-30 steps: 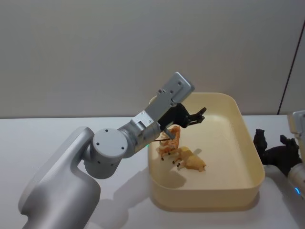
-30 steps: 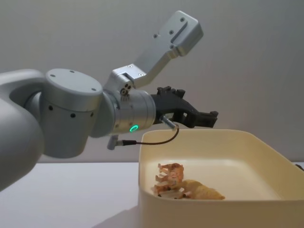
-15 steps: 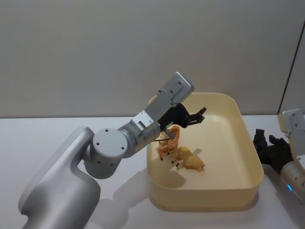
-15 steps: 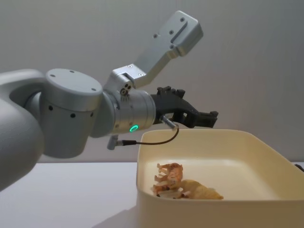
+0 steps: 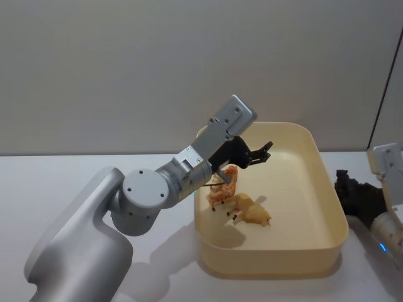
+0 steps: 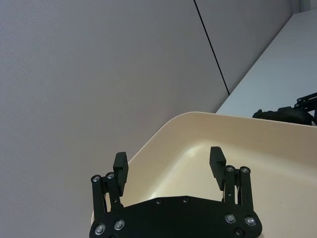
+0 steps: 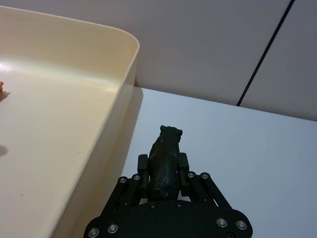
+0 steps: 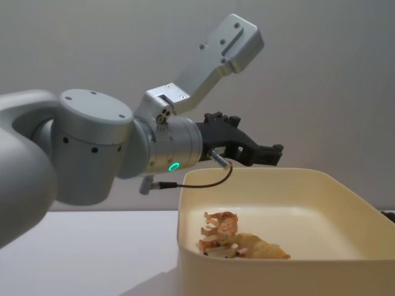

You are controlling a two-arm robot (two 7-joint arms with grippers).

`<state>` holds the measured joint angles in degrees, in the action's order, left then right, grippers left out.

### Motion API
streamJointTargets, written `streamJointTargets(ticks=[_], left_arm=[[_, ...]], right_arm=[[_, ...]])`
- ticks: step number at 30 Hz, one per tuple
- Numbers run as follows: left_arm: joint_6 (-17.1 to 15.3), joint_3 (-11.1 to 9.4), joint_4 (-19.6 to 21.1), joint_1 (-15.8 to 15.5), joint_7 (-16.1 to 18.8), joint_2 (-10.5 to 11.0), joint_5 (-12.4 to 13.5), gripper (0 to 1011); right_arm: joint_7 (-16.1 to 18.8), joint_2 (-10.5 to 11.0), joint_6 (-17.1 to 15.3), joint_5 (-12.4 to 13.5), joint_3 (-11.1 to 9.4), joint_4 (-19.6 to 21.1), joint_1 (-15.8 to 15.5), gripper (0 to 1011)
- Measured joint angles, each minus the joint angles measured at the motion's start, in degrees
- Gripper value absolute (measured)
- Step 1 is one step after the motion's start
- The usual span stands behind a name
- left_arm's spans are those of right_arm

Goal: Pick up the toy alternately with two hands and place it into the central storage box.

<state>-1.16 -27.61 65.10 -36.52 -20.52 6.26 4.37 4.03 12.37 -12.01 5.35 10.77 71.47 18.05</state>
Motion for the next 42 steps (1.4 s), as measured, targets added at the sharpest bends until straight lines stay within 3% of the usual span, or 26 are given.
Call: streamJointTargets(ticks=[12, 21, 32, 42], left_arm=[[0.0, 0.0, 0.0, 0.0, 0.0, 0.0, 0.0, 1001], [0.0, 0.0, 0.0, 0.0, 0.0, 0.0, 0.0, 1001], [0.0, 0.0, 0.0, 0.0, 0.0, 0.0, 0.0, 1001], [0.0, 0.0, 0.0, 0.0, 0.0, 0.0, 0.0, 1001]], right_arm=[[-3.8, 1.2, 2.7, 0.6, -1.3, 5.2, -2.7, 312], [-4.3, 1.8, 3.8, 2.0, -2.3, 10.5, -3.3, 312], [0.0, 0.8, 2.8, 4.8, -2.0, 14.1, -1.5, 312], [4.5, -1.9, 0.3, 5.1, 0.2, 12.0, 1.8, 312]])
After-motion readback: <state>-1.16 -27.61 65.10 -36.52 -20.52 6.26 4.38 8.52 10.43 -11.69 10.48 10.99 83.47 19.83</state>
